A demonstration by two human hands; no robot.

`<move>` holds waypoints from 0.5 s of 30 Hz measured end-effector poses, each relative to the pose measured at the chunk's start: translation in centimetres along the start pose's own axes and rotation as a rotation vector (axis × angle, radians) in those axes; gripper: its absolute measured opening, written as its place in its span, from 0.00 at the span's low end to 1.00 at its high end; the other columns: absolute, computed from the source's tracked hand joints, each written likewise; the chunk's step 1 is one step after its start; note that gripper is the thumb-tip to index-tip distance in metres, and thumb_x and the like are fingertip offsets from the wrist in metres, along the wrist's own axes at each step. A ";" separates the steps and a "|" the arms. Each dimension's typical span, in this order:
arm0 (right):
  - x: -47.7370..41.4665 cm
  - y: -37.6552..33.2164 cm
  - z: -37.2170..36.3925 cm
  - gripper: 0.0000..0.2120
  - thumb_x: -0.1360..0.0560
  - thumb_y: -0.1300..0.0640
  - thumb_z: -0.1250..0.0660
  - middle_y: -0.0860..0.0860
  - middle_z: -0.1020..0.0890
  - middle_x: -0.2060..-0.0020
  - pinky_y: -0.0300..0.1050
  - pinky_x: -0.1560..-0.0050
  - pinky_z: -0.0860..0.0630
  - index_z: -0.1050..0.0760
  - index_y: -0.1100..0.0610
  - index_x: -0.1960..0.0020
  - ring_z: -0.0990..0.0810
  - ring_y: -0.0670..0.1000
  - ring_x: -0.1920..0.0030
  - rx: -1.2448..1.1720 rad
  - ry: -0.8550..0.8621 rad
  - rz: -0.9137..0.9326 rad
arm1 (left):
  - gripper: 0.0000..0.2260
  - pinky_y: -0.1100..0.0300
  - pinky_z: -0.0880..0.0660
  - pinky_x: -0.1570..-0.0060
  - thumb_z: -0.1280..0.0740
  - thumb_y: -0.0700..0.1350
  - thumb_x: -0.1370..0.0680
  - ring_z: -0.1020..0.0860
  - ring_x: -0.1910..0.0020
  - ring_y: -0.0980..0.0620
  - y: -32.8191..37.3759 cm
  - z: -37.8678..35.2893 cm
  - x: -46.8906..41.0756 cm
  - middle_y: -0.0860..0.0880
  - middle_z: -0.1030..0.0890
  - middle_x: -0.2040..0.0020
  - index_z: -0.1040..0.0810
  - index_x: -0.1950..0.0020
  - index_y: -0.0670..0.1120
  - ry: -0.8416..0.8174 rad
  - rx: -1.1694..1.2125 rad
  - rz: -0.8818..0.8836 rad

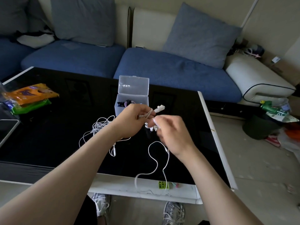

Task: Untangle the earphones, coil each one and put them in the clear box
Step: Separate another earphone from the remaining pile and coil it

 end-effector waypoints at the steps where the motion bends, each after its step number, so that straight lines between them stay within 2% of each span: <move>1: 0.0 -0.2 0.7 0.15 0.21 0.53 0.35 0.50 0.28 0.76 0.45 0.70 0.36 0.18 0.61 0.59 0.32 0.52 0.73 0.044 0.075 0.093 | 0.14 0.73 0.26 0.50 0.36 0.30 0.19 0.17 0.51 0.64 0.2 -0.2 0.1 0.55 0.14 0.51 0.16 0.42 0.45 -0.044 -0.033 -0.026; 2: 0.0 -0.3 1.3 0.13 0.21 0.55 0.34 0.51 0.24 0.74 0.46 0.70 0.33 0.18 0.60 0.59 0.28 0.53 0.72 0.141 0.141 0.195 | 0.13 0.72 0.26 0.50 0.36 0.31 0.18 0.16 0.51 0.62 0.4 -0.5 0.3 0.55 0.14 0.52 0.16 0.43 0.46 -0.089 -0.026 -0.040; 3: 0.2 -0.5 1.9 0.10 0.20 0.58 0.33 0.49 0.22 0.73 0.43 0.70 0.31 0.18 0.58 0.59 0.25 0.49 0.72 0.251 0.201 0.286 | 0.13 0.70 0.24 0.49 0.36 0.31 0.18 0.16 0.51 0.60 0.5 -0.8 0.4 0.53 0.13 0.53 0.16 0.44 0.45 -0.132 -0.007 -0.041; 4: 0.5 -0.7 2.3 0.09 0.20 0.61 0.32 0.45 0.22 0.73 0.36 0.69 0.31 0.18 0.57 0.58 0.23 0.46 0.71 0.348 0.265 0.352 | 0.13 0.66 0.22 0.48 0.36 0.31 0.18 0.15 0.50 0.56 0.6 -1.1 0.4 0.52 0.13 0.53 0.16 0.44 0.45 -0.171 0.028 -0.036; 6: 0.4 -0.7 3.3 0.06 0.21 0.64 0.29 0.37 0.25 0.73 0.26 0.66 0.33 0.16 0.56 0.55 0.22 0.38 0.70 0.413 0.394 0.394 | 0.13 0.57 0.19 0.44 0.37 0.29 0.19 0.15 0.51 0.50 0.8 -1.8 0.6 0.46 0.13 0.52 0.16 0.45 0.42 -0.240 0.154 0.013; 8: 0.0 -0.3 4.1 0.05 0.23 0.63 0.26 0.36 0.23 0.71 0.27 0.64 0.31 0.15 0.54 0.54 0.20 0.37 0.68 0.363 0.462 0.358 | 0.12 0.60 0.20 0.50 0.35 0.31 0.22 0.17 0.52 0.50 1.2 -1.9 0.8 0.42 0.14 0.51 0.16 0.45 0.41 -0.264 0.311 0.071; 9: -0.2 -0.1 4.3 0.05 0.23 0.61 0.25 0.38 0.19 0.69 0.31 0.64 0.28 0.14 0.52 0.53 0.18 0.39 0.66 0.321 0.453 0.320 | 0.12 0.62 0.24 0.56 0.35 0.33 0.25 0.19 0.53 0.51 1.3 -1.9 0.7 0.43 0.14 0.52 0.15 0.46 0.42 -0.257 0.389 0.092; 11: -0.6 0.5 4.2 0.03 0.21 0.56 0.26 0.43 0.14 0.64 0.42 0.61 0.21 0.13 0.50 0.51 0.16 0.43 0.62 0.273 0.380 0.233 | 0.13 0.61 0.33 0.61 0.34 0.34 0.26 0.21 0.57 0.54 1.4 -1.7 0.4 0.45 0.15 0.54 0.15 0.46 0.43 -0.245 0.542 0.126; 13: -0.8 1.3 3.7 0.07 0.17 0.51 0.30 0.46 0.15 0.65 0.47 0.61 0.22 0.13 0.48 0.48 0.17 0.45 0.65 0.315 0.260 0.145 | 0.12 0.63 0.34 0.62 0.34 0.31 0.21 0.22 0.61 0.58 1.3 -1.8 0.3 0.46 0.15 0.51 0.16 0.42 0.40 -0.221 0.649 0.155; 15: -0.9 2.0 2.7 0.10 0.15 0.51 0.34 0.47 0.18 0.70 0.45 0.67 0.28 0.13 0.48 0.48 0.23 0.45 0.71 0.392 0.124 0.056 | 0.13 0.66 0.30 0.60 0.34 0.30 0.20 0.19 0.59 0.59 1.3 -1.8 0.3 0.44 0.13 0.46 0.17 0.38 0.40 -0.161 0.690 0.168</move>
Point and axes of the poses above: each hand's wrist, its own x-axis away from the middle knuckle, its own z-axis out of the back of the hand, y = z × x, the point moved 4 cm from there along -x, towards the middle knuckle
